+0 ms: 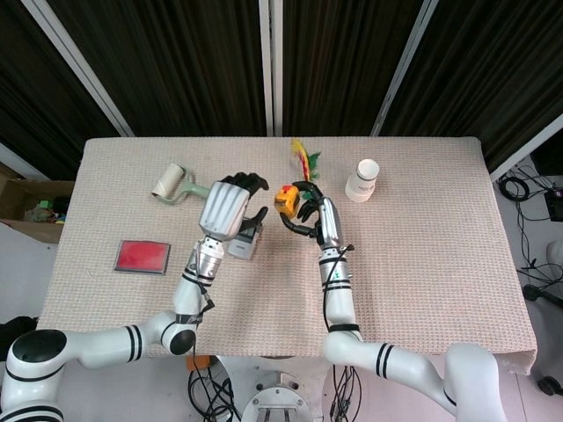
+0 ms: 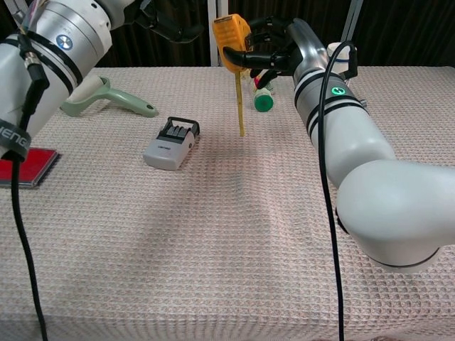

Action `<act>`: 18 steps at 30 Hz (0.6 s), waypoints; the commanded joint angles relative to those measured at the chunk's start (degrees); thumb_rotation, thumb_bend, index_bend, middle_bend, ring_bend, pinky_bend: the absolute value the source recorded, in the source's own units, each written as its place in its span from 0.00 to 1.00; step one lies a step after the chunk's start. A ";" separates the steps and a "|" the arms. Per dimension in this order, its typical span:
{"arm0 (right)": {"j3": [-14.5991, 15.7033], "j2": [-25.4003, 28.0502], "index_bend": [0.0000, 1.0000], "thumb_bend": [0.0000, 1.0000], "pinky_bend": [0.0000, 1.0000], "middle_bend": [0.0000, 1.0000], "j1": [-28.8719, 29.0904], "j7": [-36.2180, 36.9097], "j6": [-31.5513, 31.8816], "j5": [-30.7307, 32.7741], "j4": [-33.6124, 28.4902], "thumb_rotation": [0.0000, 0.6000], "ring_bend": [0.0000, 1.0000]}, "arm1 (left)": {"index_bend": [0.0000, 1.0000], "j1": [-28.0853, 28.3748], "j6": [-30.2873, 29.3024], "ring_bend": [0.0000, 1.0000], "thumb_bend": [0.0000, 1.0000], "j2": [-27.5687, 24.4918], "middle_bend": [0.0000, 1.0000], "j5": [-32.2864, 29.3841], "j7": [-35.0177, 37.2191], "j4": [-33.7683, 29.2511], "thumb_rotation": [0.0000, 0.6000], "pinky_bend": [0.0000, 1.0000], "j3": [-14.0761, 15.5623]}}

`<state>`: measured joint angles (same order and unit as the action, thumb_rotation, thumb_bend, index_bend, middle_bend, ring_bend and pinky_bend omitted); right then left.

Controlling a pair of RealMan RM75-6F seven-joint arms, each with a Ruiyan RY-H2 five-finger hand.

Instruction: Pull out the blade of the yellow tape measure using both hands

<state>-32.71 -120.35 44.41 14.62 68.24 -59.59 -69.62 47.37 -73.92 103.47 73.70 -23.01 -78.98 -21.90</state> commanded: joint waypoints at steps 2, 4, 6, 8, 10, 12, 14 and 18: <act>-0.33 -0.05 0.83 0.36 0.67 0.69 0.06 0.04 -0.37 0.41 0.15 1.00 0.60 | 0.45 0.09 -0.58 0.44 0.30 0.67 0.45 0.19 0.94 0.73 0.96 0.60 0.22; -0.53 -0.13 0.83 0.36 0.67 0.69 0.15 -0.01 -0.62 0.70 0.45 1.00 0.60 | 0.45 0.25 -0.68 0.44 0.30 1.05 0.45 0.29 1.33 1.26 0.97 0.60 0.28; -0.60 -0.27 0.83 0.36 0.67 0.69 0.22 -0.04 -0.69 0.79 0.84 1.00 0.60 | 0.46 0.45 -0.79 0.45 0.30 1.38 0.45 0.40 1.67 1.61 0.98 0.60 0.21; -0.64 -0.47 0.83 0.36 0.67 0.69 0.31 0.00 -0.74 0.84 1.41 1.00 0.60 | 0.47 0.69 -0.76 0.45 0.32 1.68 0.46 0.38 2.15 1.81 0.99 0.61 0.05; -0.79 -0.70 0.83 0.36 0.67 0.69 0.42 0.24 -0.91 0.96 1.95 1.00 0.60 | 0.47 0.91 -0.41 0.46 0.34 1.84 0.47 0.04 2.51 1.76 0.99 0.61 -0.13; -0.89 -0.86 0.83 0.36 0.67 0.69 0.60 0.45 -1.11 0.91 2.33 1.00 0.60 | 0.47 1.22 -0.10 0.46 0.34 2.07 0.47 -0.27 2.36 1.95 0.99 0.61 -0.28; -0.87 -0.95 0.83 0.36 0.67 0.69 0.70 0.61 -1.18 0.75 2.52 1.00 0.60 | 0.47 1.50 0.28 0.46 0.34 2.31 0.47 -0.62 2.30 2.29 0.99 0.61 -0.38; -0.73 -1.15 0.83 0.36 0.67 0.69 0.80 0.74 -1.10 0.41 3.00 1.00 0.60 | 0.48 1.87 0.80 0.46 0.34 2.66 0.47 -1.02 2.65 2.63 0.99 0.62 -0.41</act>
<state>-33.44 -121.48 45.20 15.35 67.13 -59.17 -66.63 49.21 -73.15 106.10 72.69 -20.40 -76.38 -22.31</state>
